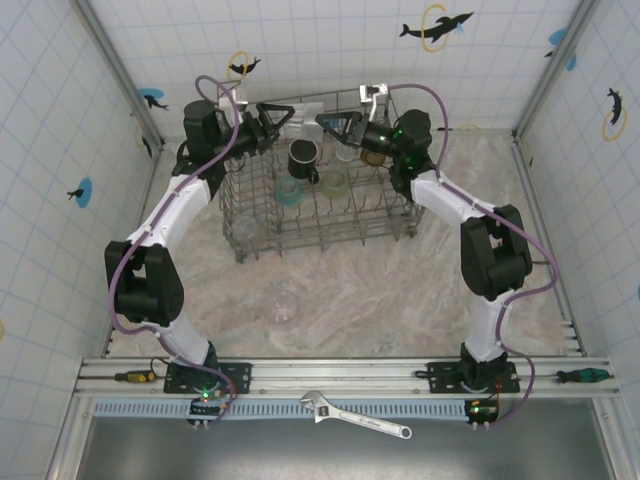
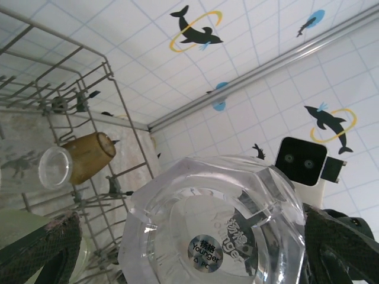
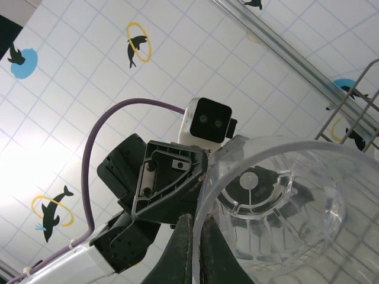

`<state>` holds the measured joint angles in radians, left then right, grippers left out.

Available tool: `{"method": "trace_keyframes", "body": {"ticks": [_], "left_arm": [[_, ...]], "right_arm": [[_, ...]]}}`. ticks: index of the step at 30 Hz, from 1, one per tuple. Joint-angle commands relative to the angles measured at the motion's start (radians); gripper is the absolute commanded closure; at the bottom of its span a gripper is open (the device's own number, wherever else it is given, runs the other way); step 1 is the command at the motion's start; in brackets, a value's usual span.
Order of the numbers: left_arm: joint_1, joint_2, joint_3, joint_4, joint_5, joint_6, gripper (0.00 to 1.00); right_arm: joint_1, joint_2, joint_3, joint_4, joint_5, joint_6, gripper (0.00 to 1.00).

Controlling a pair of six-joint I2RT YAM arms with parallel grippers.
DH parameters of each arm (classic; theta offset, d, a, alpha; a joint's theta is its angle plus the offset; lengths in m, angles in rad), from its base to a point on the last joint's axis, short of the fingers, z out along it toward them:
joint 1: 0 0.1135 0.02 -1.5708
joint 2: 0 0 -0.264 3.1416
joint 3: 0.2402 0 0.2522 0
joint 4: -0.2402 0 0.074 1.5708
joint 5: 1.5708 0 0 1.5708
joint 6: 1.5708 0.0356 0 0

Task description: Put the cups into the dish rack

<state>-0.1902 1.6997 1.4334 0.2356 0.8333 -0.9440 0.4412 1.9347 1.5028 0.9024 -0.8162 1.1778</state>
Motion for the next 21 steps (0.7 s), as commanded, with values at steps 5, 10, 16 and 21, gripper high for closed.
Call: {"method": "trace_keyframes", "body": {"ticks": [5,10,16,21], "left_arm": [[-0.009,0.020,-0.021,0.093,0.026,-0.068,0.04],[-0.012,0.031,-0.046,0.172,0.047,-0.124,0.17],[-0.020,0.034,-0.063,0.215,0.064,-0.142,0.35],[-0.023,0.031,-0.092,0.254,0.089,-0.143,0.78]], "right_arm": [[0.009,0.011,0.048,0.161,-0.013,0.038,1.00],[0.011,0.028,0.045,0.210,-0.014,0.077,1.00],[0.013,0.044,0.048,0.221,-0.015,0.089,1.00],[0.013,0.050,0.053,0.221,-0.018,0.092,1.00]]}}
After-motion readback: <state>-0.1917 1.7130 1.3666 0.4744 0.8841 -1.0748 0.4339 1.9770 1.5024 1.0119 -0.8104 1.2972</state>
